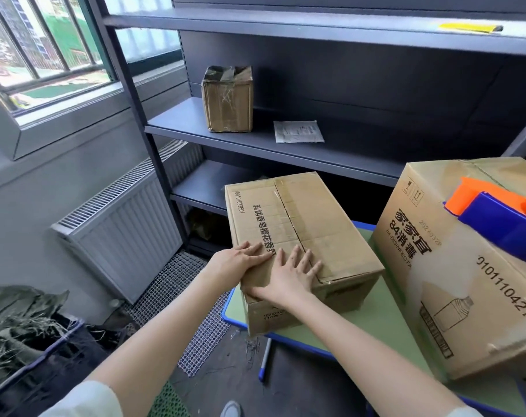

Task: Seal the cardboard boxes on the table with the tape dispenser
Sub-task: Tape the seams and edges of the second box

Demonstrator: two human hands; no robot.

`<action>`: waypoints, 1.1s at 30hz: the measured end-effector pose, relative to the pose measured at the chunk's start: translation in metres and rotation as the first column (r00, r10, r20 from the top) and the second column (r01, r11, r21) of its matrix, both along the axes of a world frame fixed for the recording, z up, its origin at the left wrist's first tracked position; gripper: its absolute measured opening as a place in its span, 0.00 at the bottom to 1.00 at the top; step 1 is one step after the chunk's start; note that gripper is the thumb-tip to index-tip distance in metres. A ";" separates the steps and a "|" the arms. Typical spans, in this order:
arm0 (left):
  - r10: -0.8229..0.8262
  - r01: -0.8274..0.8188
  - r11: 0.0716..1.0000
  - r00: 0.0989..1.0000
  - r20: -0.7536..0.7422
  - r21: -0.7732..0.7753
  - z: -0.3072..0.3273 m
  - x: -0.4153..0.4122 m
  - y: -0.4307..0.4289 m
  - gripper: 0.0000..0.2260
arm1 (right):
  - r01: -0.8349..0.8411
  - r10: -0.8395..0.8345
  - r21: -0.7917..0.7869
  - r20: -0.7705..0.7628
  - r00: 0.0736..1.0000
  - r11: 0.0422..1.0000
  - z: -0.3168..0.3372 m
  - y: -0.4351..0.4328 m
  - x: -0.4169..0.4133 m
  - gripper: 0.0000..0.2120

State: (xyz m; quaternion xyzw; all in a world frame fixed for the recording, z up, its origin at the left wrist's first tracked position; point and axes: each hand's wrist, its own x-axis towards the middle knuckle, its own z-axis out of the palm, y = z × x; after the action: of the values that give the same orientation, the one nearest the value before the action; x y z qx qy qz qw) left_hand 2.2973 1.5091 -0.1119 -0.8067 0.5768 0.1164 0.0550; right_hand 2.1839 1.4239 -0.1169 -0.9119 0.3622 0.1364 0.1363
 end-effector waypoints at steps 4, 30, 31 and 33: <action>-0.040 0.037 0.999 0.995 0.094 0.030 0.011 -0.009 -0.003 0.28 | -0.007 0.008 0.027 -0.012 1.000 1.000 0.002 0.000 -0.003 0.57; 0.042 -0.051 0.995 0.995 0.095 0.090 -0.006 -0.049 -0.038 0.36 | -0.262 0.263 0.077 -0.002 0.965 0.962 0.008 -0.086 -0.089 0.48; 0.035 -0.046 0.994 0.992 0.117 0.096 -0.007 -0.050 -0.039 0.36 | -0.268 0.269 0.088 0.002 0.963 0.959 0.009 -0.088 -0.090 0.46; 0.036 -0.051 0.994 0.988 0.152 0.094 -0.008 -0.054 -0.040 0.35 | -0.282 0.284 0.107 0.000 0.959 0.953 0.010 -0.093 -0.092 0.43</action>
State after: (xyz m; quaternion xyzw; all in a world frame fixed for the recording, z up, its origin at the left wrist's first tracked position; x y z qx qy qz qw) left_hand 2.2428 1.4691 -0.1202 -0.8219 0.5470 0.0846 0.1350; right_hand 2.0923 1.3312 -0.1069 -0.9448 0.2212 0.1806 0.1604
